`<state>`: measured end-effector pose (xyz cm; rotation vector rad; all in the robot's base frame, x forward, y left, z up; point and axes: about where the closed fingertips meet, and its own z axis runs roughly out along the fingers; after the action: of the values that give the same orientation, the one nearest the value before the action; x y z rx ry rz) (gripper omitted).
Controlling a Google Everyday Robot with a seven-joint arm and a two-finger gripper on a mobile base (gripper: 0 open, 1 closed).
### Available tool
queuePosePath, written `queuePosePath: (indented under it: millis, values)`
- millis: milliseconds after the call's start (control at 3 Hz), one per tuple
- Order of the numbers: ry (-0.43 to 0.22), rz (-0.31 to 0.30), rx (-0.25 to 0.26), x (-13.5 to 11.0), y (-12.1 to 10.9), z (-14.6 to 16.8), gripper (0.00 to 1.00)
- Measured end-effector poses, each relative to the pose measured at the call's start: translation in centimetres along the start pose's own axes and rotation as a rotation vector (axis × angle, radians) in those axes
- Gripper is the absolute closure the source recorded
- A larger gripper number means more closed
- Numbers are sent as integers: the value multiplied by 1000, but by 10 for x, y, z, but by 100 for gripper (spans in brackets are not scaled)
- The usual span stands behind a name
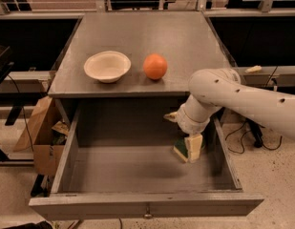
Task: Pick sponge from top drawer and place on counter
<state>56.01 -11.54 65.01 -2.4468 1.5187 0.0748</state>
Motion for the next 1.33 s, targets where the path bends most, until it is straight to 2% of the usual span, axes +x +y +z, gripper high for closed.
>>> queuePosePath:
  millis: [333,667,1333]
  values:
    - [65,34,-15,27,10,4,0]
    - [104,40,-17,42,14,10,0]
    - [112,59,-11,56,17,32,0]
